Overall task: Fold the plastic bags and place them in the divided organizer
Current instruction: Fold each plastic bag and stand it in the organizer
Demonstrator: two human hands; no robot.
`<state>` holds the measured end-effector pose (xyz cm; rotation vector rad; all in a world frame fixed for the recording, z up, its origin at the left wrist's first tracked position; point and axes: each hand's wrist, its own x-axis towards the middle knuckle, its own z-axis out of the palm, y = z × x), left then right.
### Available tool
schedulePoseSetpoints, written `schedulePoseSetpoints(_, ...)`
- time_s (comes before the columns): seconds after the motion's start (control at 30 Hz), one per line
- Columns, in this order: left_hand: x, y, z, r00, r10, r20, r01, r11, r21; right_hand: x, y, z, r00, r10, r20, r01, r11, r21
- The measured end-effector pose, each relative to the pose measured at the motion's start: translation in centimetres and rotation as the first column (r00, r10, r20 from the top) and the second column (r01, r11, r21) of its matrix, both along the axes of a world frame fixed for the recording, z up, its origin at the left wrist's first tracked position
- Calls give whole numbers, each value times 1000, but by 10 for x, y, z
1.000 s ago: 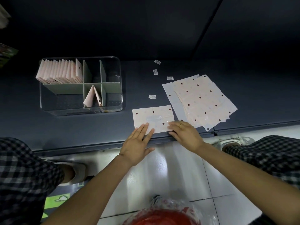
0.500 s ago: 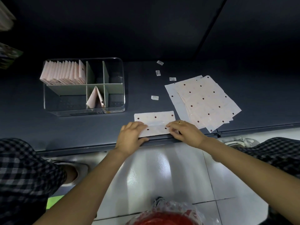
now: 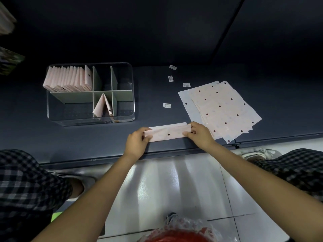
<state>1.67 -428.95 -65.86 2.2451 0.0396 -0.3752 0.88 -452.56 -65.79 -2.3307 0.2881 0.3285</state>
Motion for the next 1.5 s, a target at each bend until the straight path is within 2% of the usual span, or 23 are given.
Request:
schedulePoseSetpoints(0.07,-4,-5,1,997,42,61,-44,999,29,5,6,-3,998,-28,-57,25,998,-56)
schedulePoseSetpoints(0.1,-8,-8,1,987,43,157,-56,995,83,6,7,-4,996,-40,-77,35,997,-64)
schedulePoseSetpoints(0.13,-12,-11,1,964,3,264,-47,986,160,8,8,-4,995,-54,-89,48,997,-62)
schedulePoseSetpoints(0.2,-19,-18,-1,896,-192,401,75,954,289,10,8,-4,992,-71,-108,65,996,-63)
schedulePoseSetpoints(0.23,-23,-22,-4,862,-332,382,201,917,345,11,8,-4,991,-74,-112,66,996,-67)
schedulePoseSetpoints(0.3,-32,-28,-13,795,-562,228,411,775,481,12,8,-4,989,-87,-120,79,995,-64)
schedulePoseSetpoints(0.37,-35,-28,-26,780,-618,102,458,673,581,14,8,-4,984,-102,-145,95,994,-55)
schedulePoseSetpoints(0.43,-36,-25,-31,785,-617,52,455,631,628,13,11,-1,980,-112,-162,102,992,-73)
schedulePoseSetpoints(0.5,-35,-23,-33,775,-631,31,469,607,641,5,16,2,996,-90,-26,80,965,-251)
schedulePoseSetpoints(0.53,-34,-23,-33,773,-634,24,471,598,648,-1,20,2,994,-34,106,70,931,-359)
schedulePoseSetpoints(0.57,-34,-24,-33,774,-633,21,467,593,656,-8,26,2,971,55,231,47,910,-413)
schedulePoseSetpoints(0.6,-35,-24,-34,776,-630,21,462,591,662,-14,33,2,942,160,295,-23,908,-418)
schedulePoseSetpoints(0.63,-35,-25,-34,778,-627,22,459,593,661,-19,40,1,919,279,280,-147,899,-412)
schedulePoseSetpoints(0.7,-36,-25,-34,776,-630,28,464,600,651,-27,52,-8,851,508,131,-418,808,-416)
schedulePoseSetpoints(0.77,-34,-23,-34,766,-642,36,470,597,650,-31,55,-19,795,606,13,-536,713,-452)
schedulePoseSetpoints(0.83,-34,-22,-34,760,-649,47,471,598,648,-32,48,-23,805,594,-14,-521,695,-496)
schedulePoseSetpoints(0.93,-33,-19,-33,753,-657,40,486,596,639,-32,26,-20,861,508,-17,-452,749,-485)
schedulePoseSetpoints(1.03,-31,-19,-31,750,-661,37,493,595,634,-31,10,-10,872,488,-20,-445,776,-448)
schedulePoseSetpoints(1.2,-26,-19,-25,742,-670,35,524,612,592,4,13,7,936,348,62,-290,857,-427)
schedulePoseSetpoints(1.3,-24,-15,-20,747,-664,45,539,643,544,18,16,9,950,314,-6,-283,850,-445)
schedulePoseSetpoints(1.37,-23,-13,-18,758,-650,57,529,664,528,14,20,7,970,240,-37,-234,883,-406)
schedulePoseSetpoints(1.5,-22,-7,-13,770,-619,157,429,683,591,-14,32,5,986,110,-122,-150,909,-388)
